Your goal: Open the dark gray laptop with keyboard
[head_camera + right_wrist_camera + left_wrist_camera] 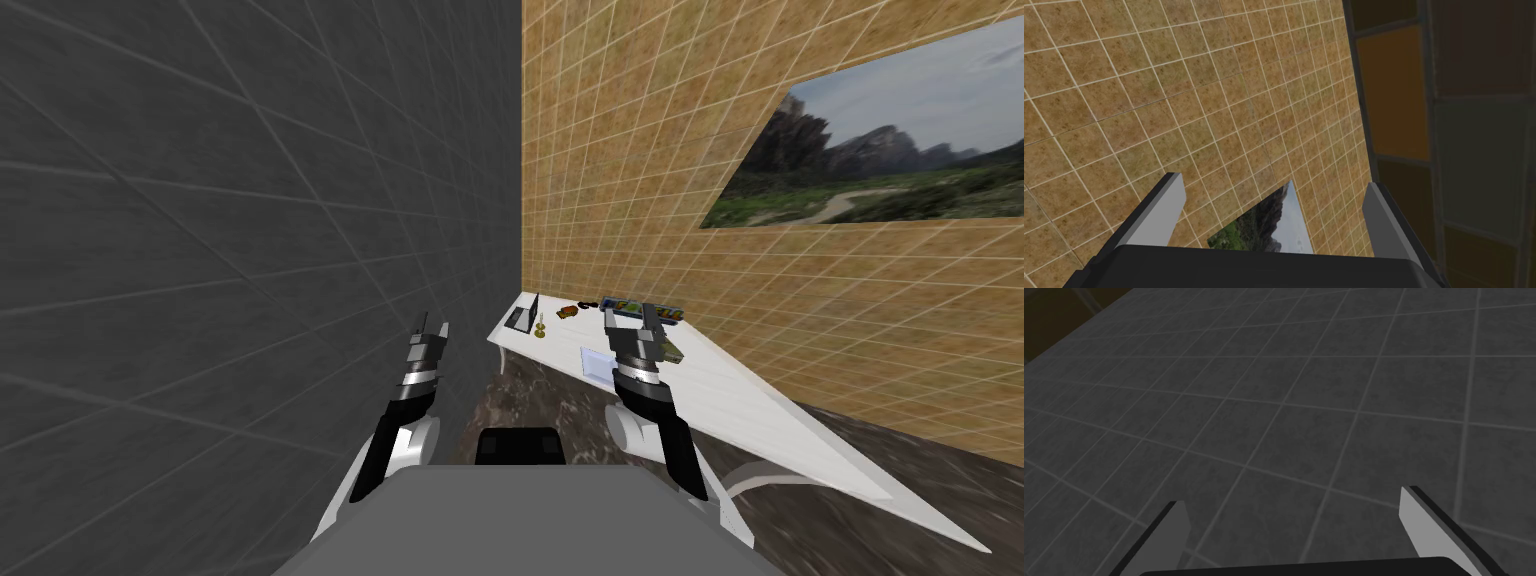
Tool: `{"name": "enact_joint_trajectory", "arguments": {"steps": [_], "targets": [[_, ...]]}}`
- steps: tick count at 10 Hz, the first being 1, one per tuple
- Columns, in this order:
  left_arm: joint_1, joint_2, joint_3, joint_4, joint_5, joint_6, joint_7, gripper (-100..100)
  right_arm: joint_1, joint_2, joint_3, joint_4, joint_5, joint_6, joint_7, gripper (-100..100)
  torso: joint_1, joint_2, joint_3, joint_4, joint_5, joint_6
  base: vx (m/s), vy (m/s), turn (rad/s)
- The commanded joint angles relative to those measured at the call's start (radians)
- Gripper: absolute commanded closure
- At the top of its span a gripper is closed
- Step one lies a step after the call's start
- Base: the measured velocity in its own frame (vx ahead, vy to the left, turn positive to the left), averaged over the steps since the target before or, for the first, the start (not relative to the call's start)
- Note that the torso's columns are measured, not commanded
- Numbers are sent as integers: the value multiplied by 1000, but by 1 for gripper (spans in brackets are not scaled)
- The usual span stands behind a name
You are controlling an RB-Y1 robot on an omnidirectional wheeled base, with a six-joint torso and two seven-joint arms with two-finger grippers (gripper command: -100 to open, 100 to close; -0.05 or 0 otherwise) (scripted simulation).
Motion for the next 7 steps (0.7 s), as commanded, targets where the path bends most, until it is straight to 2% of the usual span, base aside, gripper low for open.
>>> {"name": "enact_joint_trajectory", "arguments": {"steps": [1, 7], "targets": [[0, 0, 0, 0, 0, 0, 0, 0, 0, 0, 0, 0, 0, 0, 0, 0, 0, 40, -82, 41, 0, 0, 0, 0, 0], [0, 0, 0, 0, 0, 0, 0, 0, 0, 0, 0, 0, 0, 0, 0, 0, 0, 470, -939, 470, 0, 0, 0, 0, 0]]}}
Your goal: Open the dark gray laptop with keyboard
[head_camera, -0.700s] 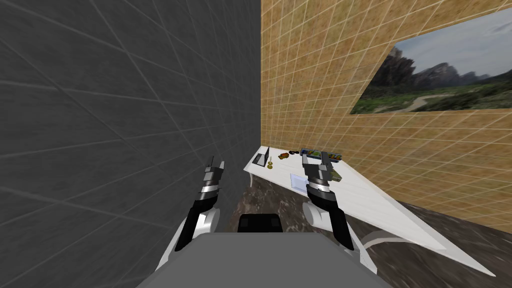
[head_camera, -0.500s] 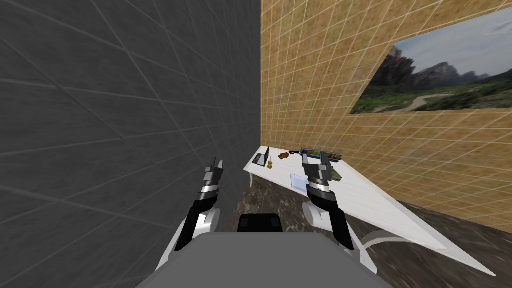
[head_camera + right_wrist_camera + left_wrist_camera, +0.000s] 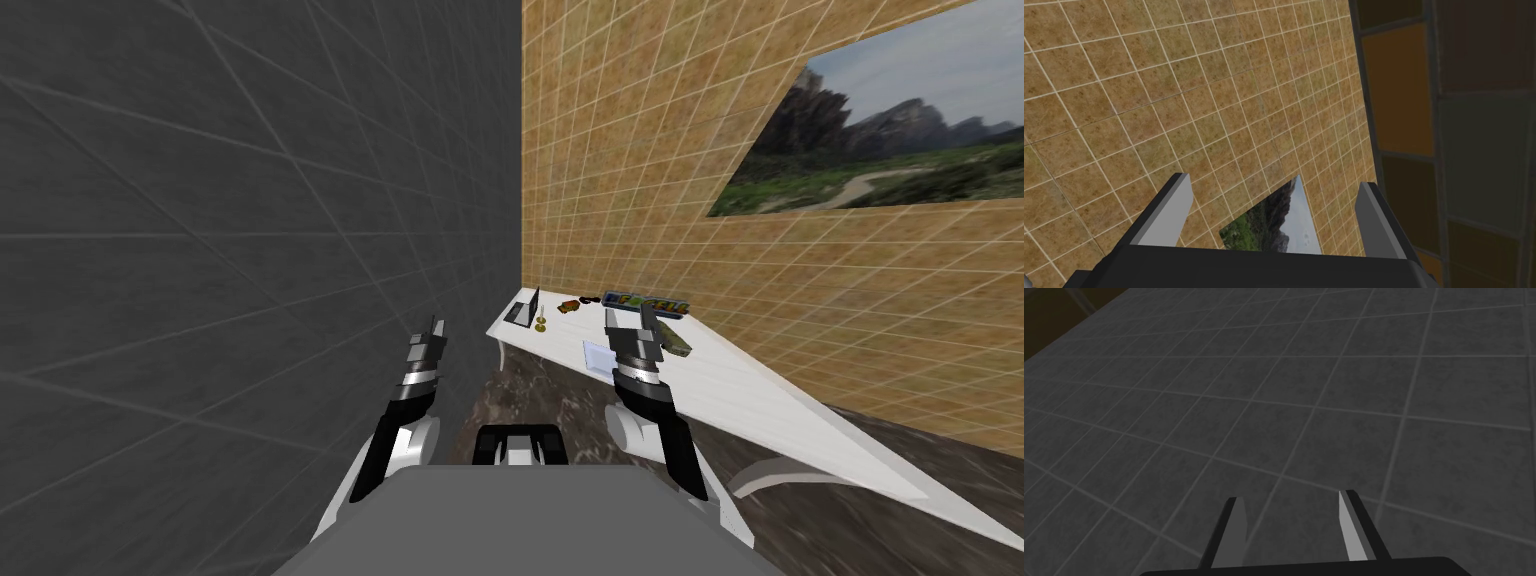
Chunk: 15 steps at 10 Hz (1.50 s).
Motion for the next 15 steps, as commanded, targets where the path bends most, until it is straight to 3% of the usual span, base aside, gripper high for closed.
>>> {"name": "enact_joint_trajectory", "arguments": {"steps": [1, 2, 3, 5, 8, 15], "targets": [[0, 0, 0, 0, 0, 0, 0, 0, 0, 0, 0, 0, 0, 0, 0, 0, 0, 74, -148, 74, 0, 0, 0, 0, 0], [0, 0, 0, 0, 0, 0, 0, 0, 0, 0, 0, 0, 0, 0, 0, 0, 0, 148, -295, 148, 0, 0, 0, 0, 0], [-12, 28, 5, 12, -8, 10, -5, -100, 0, 0, 0, 0, 0, 0, 0, 0, 0, 221, -443, 221, 0, 0, 16, -13, -43], [-51, 68, 22, 50, -34, 41, -24, -100, 0, 0, 0, 0, 0, 0, 0, 0, -1, 263, -532, 264, 0, 0, 30, -51, -92], [-93, 88, 40, 89, -61, 75, -43, -100, 0, 0, 0, 0, 0, 0, 0, 0, 0, 268, -537, 268, 0, 0, 40, -57, -91], [-257, 131, 111, 246, -169, 207, -119, -100, 0, 0, 0, 0, 0, 0, 0, 0, 1, 267, -537, 268, 0, 0, 56, -75, -124]]}}
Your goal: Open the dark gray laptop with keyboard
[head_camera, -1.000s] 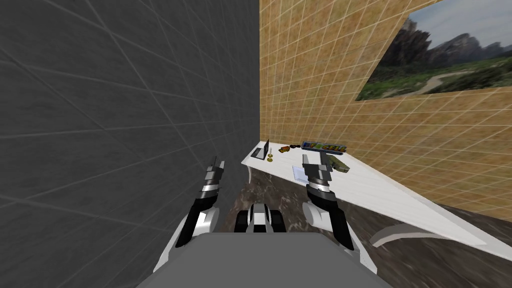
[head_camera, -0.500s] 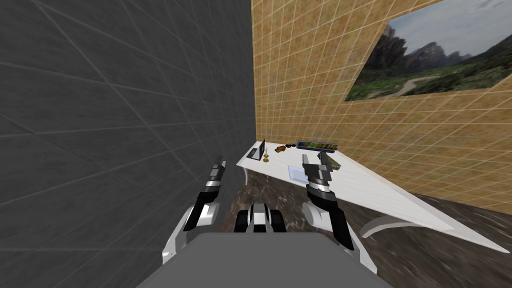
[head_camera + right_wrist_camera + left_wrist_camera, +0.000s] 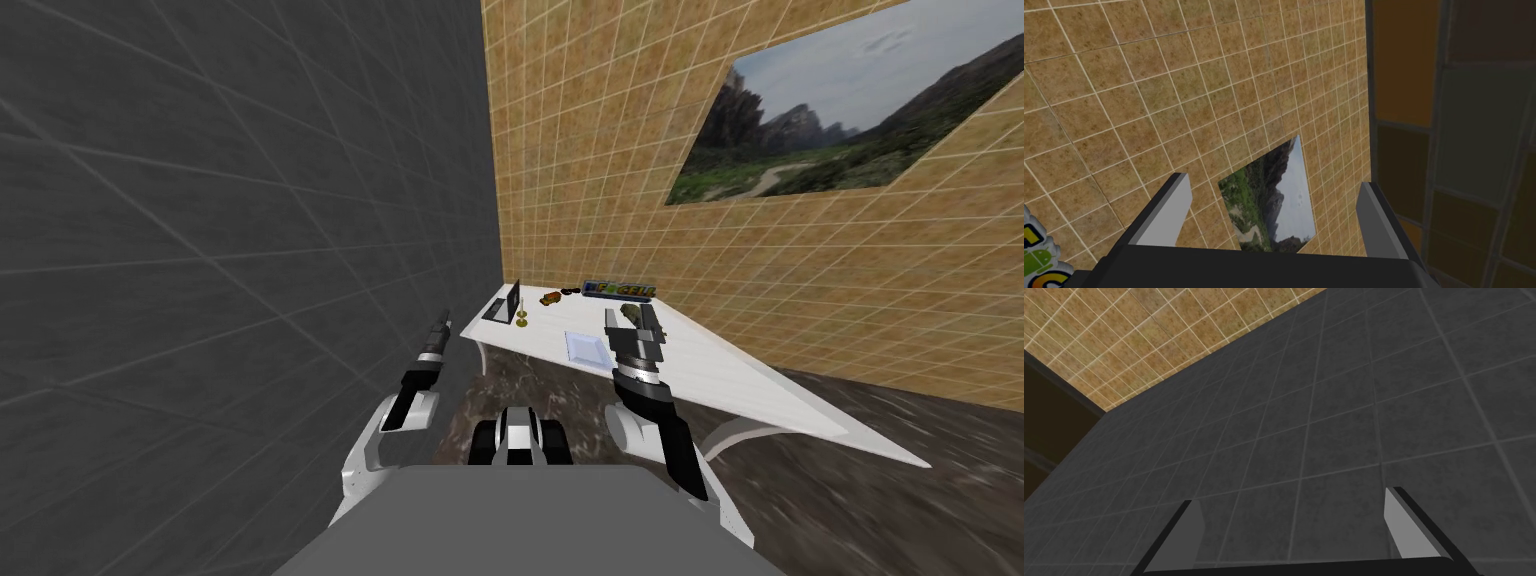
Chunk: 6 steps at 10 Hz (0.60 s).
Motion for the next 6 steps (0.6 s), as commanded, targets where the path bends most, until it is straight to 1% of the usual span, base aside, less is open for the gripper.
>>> {"name": "enact_joint_trajectory", "arguments": {"steps": [1, 6], "targets": [[-56, 7, 22, 51, -38, 51, -28, -100, 0, 0, 0, 0, 0, 0, 0, 0, 0, 1, 1, 0, 0, 0, 60, -66, -133], [-168, 12, 70, 161, -111, 141, -80, -100, 0, 0, 0, 0, 0, 0, 0, 0, -1, 1, 1, 0, 0, 0, 55, -64, -122]]}}
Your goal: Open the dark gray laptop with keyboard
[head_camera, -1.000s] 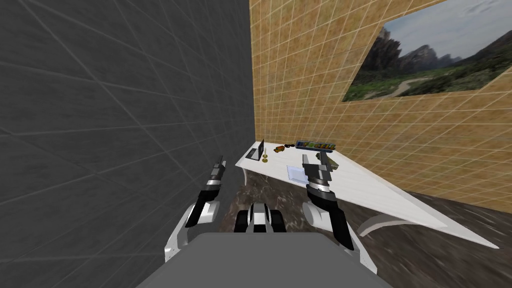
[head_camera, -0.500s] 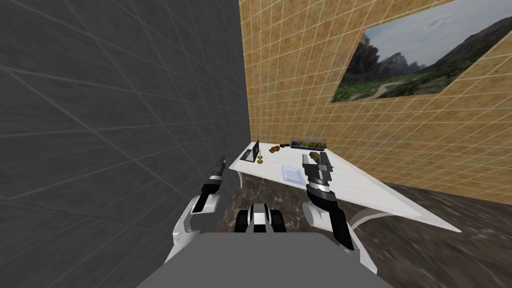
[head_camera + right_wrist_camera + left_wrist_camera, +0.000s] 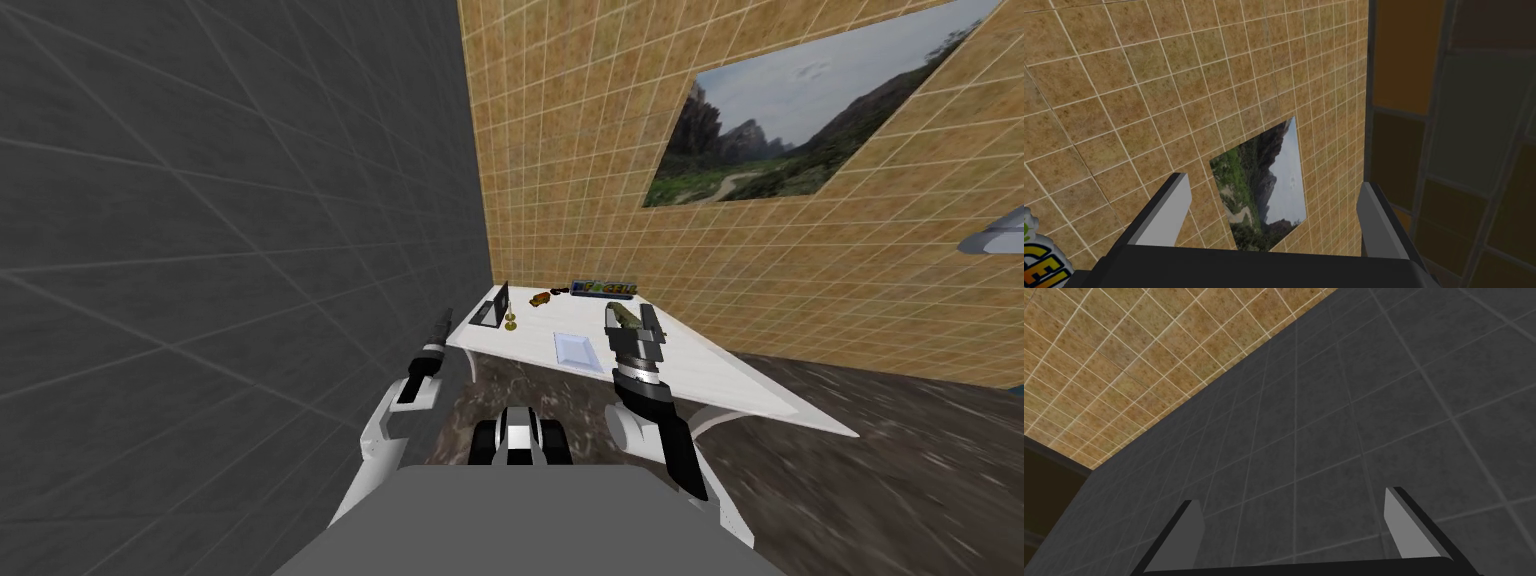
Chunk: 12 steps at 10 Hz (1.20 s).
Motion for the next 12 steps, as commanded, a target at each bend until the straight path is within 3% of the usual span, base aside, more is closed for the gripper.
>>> {"name": "enact_joint_trajectory", "arguments": {"steps": [1, 7, 10, 12], "targets": [[-62, 1, 26, 56, -37, 55, -26, -100, 0, 0, 0, 0, 0, 0, 0, 0, 1, -1, -1, 0, 0, 0, 78, -65, -115], [-183, -24, 78, 178, -116, 153, -82, -100, 0, 0, 0, 0, 0, 0, 0, 0, 1, 0, 0, 0, 0, 0, 58, -57, -109], [-250, -56, 106, 245, -159, 206, -112, -100, 0, 0, 0, 0, 0, 0, 0, 0, 0, -1, -1, 0, 0, 0, 70, -56, -120], [-288, -98, 122, 283, -183, 237, -129, -100, 0, 0, 0, 0, 0, 0, 0, 0, 1, 0, 0, 0, 0, 0, 64, -48, -109]]}}
